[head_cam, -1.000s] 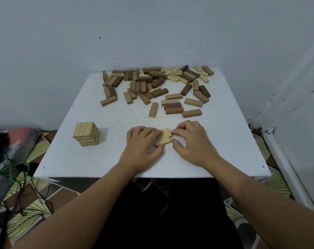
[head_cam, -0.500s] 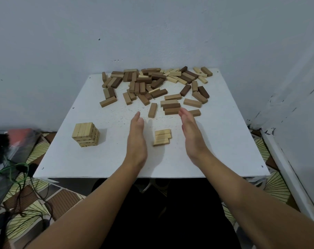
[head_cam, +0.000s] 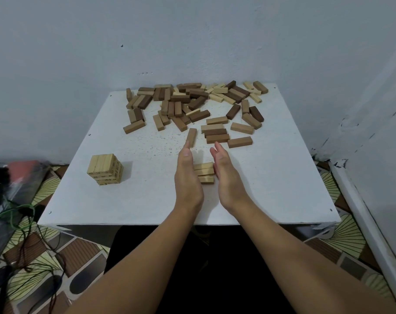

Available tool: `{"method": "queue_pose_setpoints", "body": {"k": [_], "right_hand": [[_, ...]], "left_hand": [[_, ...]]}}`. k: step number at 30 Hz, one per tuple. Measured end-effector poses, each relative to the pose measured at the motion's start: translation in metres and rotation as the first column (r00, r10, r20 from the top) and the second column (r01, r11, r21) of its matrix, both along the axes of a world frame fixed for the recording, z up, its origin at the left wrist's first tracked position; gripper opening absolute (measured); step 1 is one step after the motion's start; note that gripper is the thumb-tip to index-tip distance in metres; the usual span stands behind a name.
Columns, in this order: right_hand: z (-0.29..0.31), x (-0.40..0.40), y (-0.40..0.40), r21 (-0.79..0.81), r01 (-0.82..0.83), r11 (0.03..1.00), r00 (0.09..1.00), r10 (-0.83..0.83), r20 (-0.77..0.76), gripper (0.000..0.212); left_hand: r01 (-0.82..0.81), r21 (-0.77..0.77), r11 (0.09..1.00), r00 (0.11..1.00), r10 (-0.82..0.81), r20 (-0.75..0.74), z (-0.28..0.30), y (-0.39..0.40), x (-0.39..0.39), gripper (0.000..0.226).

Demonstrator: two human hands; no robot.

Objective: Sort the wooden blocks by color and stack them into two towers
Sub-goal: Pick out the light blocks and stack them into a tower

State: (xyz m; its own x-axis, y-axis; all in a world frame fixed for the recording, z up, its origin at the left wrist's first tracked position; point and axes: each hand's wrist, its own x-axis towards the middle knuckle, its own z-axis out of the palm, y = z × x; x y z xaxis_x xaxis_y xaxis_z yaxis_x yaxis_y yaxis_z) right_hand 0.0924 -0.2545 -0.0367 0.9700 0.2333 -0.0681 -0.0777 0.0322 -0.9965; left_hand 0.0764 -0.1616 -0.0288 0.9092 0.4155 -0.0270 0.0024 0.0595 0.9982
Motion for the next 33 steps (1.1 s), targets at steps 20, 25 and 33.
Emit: {"method": "queue_pose_setpoints", "body": {"k": [20,25,33], "right_hand": [[-0.007,0.003,-0.003,-0.114,0.064,0.991,0.998,-0.064,-0.003,0.081],[-0.009,0.000,-0.003,-0.144,0.088,0.986,0.996,-0.083,0.039,0.080],[-0.010,0.002,-0.002,-0.165,0.103,0.981,0.994,-0.098,0.038,0.076]], "left_hand": [[-0.088,-0.056,0.995,0.995,0.085,-0.051,0.005,0.000,-0.006,0.063],[-0.094,-0.028,0.995,0.994,0.092,-0.067,0.007,-0.001,-0.008,0.060],[-0.099,-0.008,0.995,0.993,0.098,-0.062,0.009,-0.002,-0.009,0.069]]}}
